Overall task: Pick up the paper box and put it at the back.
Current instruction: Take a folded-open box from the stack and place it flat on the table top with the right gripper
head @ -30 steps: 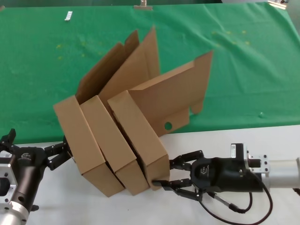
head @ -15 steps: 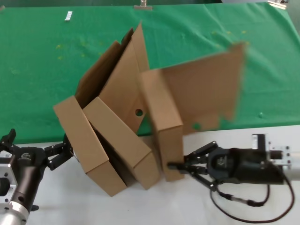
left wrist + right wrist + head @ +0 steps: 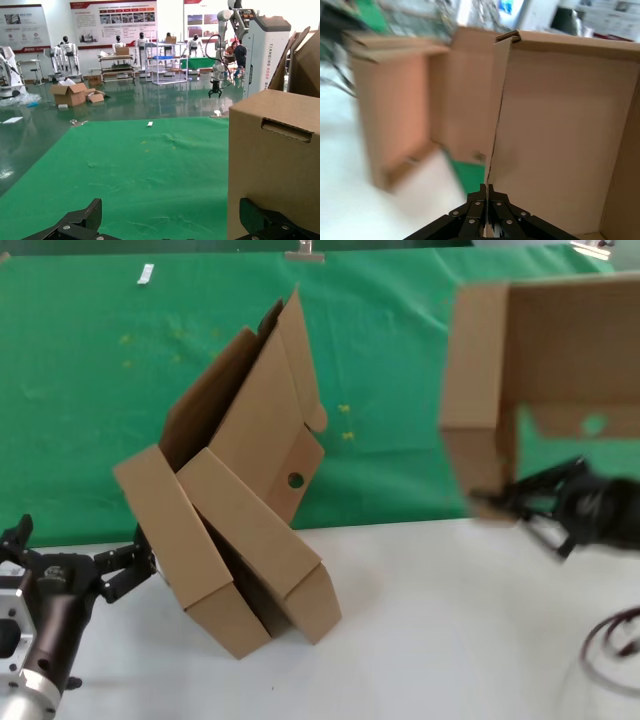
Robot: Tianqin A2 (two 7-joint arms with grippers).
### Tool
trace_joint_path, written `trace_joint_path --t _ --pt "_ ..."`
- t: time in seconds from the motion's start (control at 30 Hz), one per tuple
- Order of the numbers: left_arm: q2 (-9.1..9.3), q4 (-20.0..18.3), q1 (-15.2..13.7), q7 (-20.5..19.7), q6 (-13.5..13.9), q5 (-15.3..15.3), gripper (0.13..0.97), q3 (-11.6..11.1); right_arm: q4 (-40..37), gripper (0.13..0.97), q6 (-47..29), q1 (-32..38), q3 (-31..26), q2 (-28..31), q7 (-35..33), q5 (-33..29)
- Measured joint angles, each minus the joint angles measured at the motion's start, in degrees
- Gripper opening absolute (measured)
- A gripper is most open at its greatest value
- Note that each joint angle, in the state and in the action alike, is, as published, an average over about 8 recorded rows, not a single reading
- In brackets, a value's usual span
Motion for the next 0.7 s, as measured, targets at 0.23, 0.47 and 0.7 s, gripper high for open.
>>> trace_joint_path --t 0.23,0.47,0.7 --pt "0.00 0.0 0.0 0.0 0.0 0.0 0.966 0.0 4.8 0.154 10.4 8.7 -4.1 2.8 5.0 -12.2" --pt "0.00 0.0 0.0 0.0 0.0 0.0 0.966 0.0 1.3 0.153 13.8 24.0 -18.2 -0.8 12.1 -28.9" --pt "0.00 0.0 0.0 0.0 0.0 0.0 0.966 0.0 -9.6 0.153 15.3 34.5 -31.8 -10.1 20.1 -45.8"
